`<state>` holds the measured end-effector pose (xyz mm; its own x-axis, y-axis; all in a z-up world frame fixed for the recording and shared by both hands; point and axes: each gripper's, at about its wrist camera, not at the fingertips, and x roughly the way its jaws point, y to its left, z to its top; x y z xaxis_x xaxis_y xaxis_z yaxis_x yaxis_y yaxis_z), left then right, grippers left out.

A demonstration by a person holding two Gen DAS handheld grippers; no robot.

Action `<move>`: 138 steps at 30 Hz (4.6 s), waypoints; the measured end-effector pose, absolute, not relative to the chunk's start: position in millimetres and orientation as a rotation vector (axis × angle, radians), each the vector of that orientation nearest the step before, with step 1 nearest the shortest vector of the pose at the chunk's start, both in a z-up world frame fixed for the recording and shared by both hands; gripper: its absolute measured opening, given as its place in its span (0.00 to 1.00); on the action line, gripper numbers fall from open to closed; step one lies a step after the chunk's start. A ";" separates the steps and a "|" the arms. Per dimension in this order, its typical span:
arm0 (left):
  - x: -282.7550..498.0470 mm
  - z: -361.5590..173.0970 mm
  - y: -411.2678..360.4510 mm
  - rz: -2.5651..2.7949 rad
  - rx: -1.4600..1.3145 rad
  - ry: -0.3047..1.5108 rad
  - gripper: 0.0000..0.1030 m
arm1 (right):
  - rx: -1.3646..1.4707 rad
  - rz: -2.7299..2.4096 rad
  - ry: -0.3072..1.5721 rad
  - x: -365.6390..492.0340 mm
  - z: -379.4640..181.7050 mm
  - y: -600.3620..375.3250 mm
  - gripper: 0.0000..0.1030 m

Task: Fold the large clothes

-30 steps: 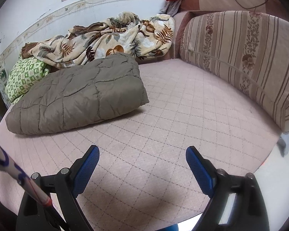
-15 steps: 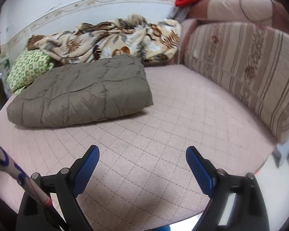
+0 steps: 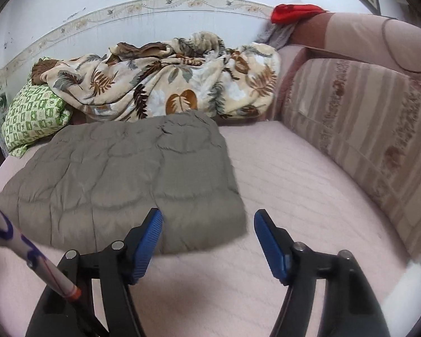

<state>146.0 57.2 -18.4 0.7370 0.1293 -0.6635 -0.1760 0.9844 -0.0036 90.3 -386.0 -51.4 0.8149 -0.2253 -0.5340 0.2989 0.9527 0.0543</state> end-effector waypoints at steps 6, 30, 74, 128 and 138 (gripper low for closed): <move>249.9 -22.9 36.3 0.138 -0.094 0.768 0.73 | 0.085 -0.249 0.566 155.5 -62.5 -376.7 0.71; 195.3 -23.2 20.7 0.209 0.027 0.709 0.73 | 0.129 -0.255 0.515 159.0 -66.2 -389.7 0.91; 9.1 9.1 -17.1 0.193 0.039 0.455 0.89 | 0.238 -0.154 0.656 11.9 -99.9 -329.2 0.91; 15.0 -37.8 -57.6 0.006 0.089 0.672 0.89 | 0.164 -0.177 0.649 11.6 -109.1 -306.8 0.93; 17.7 -49.4 -63.8 -0.017 0.085 0.725 0.89 | 0.166 -0.185 0.665 14.6 -111.7 -309.2 0.93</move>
